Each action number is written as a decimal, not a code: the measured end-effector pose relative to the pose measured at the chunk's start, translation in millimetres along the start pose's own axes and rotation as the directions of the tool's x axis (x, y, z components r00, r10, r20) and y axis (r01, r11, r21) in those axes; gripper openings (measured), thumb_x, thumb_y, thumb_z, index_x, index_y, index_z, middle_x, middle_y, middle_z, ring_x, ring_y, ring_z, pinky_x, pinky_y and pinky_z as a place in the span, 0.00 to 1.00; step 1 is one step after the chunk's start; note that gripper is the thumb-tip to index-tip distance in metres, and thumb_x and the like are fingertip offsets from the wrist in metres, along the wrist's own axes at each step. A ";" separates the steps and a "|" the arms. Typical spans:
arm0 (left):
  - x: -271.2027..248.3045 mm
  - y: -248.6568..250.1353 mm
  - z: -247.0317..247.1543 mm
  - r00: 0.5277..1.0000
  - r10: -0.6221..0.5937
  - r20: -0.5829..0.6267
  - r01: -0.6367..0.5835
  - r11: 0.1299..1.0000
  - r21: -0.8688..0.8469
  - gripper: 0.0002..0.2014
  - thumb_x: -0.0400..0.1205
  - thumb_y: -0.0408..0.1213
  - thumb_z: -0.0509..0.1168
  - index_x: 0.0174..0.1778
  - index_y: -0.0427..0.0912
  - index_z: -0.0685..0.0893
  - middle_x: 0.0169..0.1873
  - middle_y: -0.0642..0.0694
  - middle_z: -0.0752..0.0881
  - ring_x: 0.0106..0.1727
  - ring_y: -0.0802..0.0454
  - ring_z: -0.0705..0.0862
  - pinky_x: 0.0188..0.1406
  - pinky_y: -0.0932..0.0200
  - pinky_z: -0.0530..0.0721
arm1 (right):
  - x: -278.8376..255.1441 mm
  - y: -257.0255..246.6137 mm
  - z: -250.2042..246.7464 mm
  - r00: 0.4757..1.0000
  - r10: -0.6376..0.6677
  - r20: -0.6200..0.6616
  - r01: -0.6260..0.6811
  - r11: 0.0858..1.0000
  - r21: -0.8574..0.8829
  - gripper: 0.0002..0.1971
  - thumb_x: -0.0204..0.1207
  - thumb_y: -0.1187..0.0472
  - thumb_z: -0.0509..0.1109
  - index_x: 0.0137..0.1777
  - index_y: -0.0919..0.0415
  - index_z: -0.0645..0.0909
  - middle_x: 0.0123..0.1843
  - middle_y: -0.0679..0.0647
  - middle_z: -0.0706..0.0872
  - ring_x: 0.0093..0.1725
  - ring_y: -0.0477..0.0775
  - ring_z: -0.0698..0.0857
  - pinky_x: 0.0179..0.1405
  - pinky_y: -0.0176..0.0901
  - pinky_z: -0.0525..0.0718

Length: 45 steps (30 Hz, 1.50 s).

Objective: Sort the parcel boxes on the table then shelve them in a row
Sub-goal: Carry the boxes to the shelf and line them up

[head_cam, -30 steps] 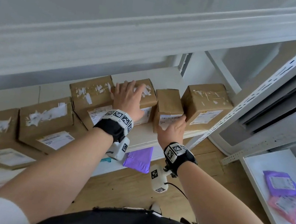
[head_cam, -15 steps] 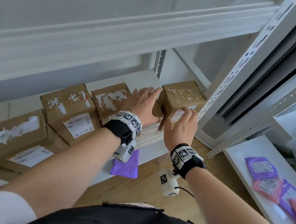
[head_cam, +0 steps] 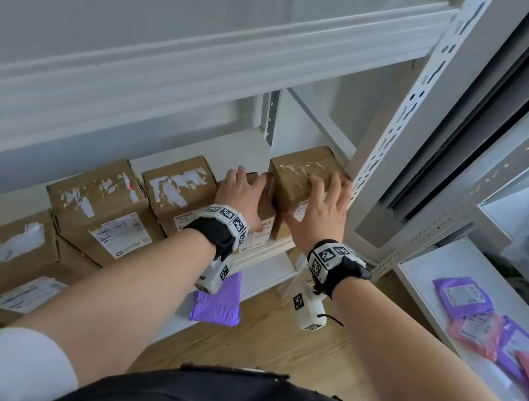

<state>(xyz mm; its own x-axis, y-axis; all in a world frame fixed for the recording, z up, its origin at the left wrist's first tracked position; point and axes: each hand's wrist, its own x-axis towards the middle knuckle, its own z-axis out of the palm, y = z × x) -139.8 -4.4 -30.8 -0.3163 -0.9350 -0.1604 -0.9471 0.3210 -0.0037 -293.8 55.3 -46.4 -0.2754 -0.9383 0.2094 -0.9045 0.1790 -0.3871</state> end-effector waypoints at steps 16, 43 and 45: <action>1.7 11.2 10.9 0.990 -0.078 -0.115 0.062 0.989 -0.136 0.42 0.63 0.48 0.82 0.71 0.44 0.71 0.64 0.39 0.76 0.67 0.39 0.74 0.69 0.47 0.73 | 16.8 -11.4 6.1 0.998 -0.060 -0.010 0.058 0.990 -0.132 0.40 0.66 0.36 0.78 0.66 0.66 0.74 0.78 0.76 0.67 0.79 0.79 0.63 0.80 0.67 0.59; 25.6 18.7 19.7 0.975 -0.096 -0.201 0.032 0.953 -0.301 0.46 0.59 0.50 0.85 0.71 0.42 0.73 0.65 0.40 0.75 0.69 0.38 0.70 0.71 0.45 0.72 | 46.5 4.5 -2.9 0.985 -0.113 0.130 0.147 0.943 -0.297 0.39 0.77 0.31 0.61 0.75 0.63 0.65 0.84 0.74 0.56 0.83 0.73 0.56 0.80 0.64 0.49; 24.5 14.3 20.3 0.970 -0.120 -0.210 0.050 0.949 -0.311 0.47 0.60 0.51 0.85 0.72 0.42 0.72 0.67 0.40 0.74 0.70 0.39 0.70 0.70 0.45 0.72 | 45.5 4.4 -3.5 0.983 -0.129 0.130 0.165 0.931 -0.325 0.39 0.76 0.31 0.62 0.73 0.63 0.66 0.83 0.74 0.59 0.81 0.74 0.59 0.79 0.65 0.52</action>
<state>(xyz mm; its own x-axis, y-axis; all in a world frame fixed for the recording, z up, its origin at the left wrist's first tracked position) -160.0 -19.7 -54.8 -0.2049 -0.9774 0.0524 -0.9317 0.2112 0.2954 -311.5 14.4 -35.5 -0.1121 -0.9839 0.1391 -0.9935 0.1084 -0.0337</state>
